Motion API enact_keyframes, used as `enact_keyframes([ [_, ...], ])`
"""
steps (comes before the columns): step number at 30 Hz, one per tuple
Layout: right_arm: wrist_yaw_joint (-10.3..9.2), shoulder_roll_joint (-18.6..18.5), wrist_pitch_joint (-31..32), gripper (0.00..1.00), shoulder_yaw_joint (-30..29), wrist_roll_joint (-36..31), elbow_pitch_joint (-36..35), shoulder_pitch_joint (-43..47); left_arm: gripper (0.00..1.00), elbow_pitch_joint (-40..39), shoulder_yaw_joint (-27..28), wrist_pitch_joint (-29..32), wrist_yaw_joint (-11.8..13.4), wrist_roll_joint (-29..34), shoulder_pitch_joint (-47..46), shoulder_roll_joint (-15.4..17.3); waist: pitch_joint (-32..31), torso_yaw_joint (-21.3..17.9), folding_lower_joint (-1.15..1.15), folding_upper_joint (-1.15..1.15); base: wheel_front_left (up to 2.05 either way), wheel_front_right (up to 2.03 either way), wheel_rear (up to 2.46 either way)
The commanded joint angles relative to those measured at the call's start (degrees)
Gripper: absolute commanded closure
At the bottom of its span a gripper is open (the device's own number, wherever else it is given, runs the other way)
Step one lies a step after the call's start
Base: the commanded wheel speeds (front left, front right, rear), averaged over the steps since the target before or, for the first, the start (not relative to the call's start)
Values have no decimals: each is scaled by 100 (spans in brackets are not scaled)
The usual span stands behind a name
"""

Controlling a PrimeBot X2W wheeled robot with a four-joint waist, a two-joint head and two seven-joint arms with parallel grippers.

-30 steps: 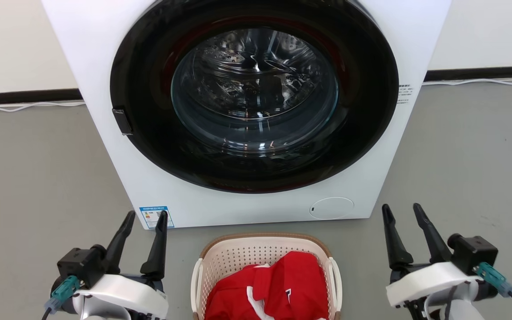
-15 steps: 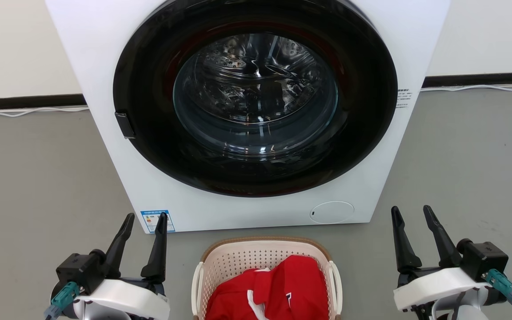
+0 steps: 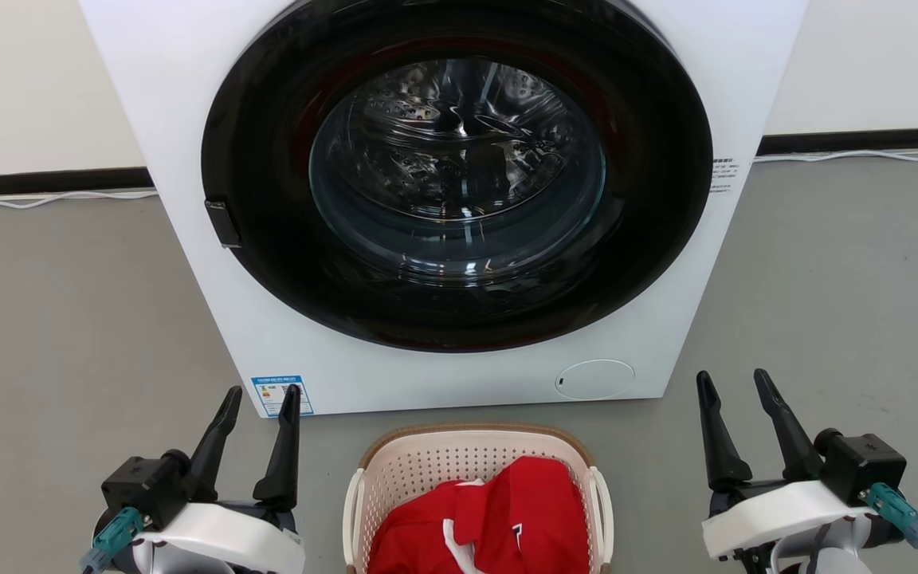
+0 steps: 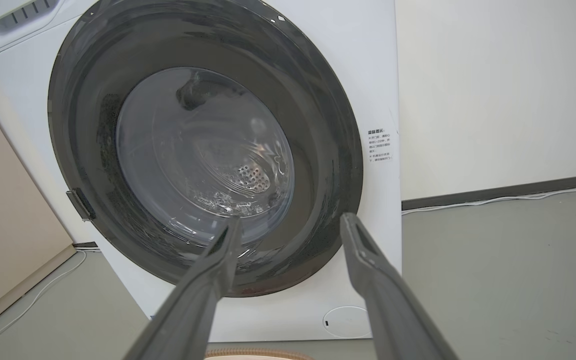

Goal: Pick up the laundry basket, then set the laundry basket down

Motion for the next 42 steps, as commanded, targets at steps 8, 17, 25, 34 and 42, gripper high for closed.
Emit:
enact_keyframes([
  [8,11,3,-37,0,138,-14,-154,-146,0,-71,151,-35,-13,-73,-114,86,15,-18,0,0,0,0,0],
  [17,11,3,-37,0,169,-3,-134,-142,0,14,76,-35,-13,-137,-116,124,5,-30,0,0,0,0,0],
  [25,0,10,71,100,9,212,144,52,100,337,-133,58,1,-398,44,23,7,-33,2,0,0,0,0],
  [34,1,9,216,100,-29,791,83,59,100,326,-38,210,0,-892,20,-1,18,-37,0,0,0,0,0],
  [42,2,9,346,100,-67,1301,40,54,100,322,47,345,-1,-1328,-10,-22,28,-39,0,0,0,0,0],
])
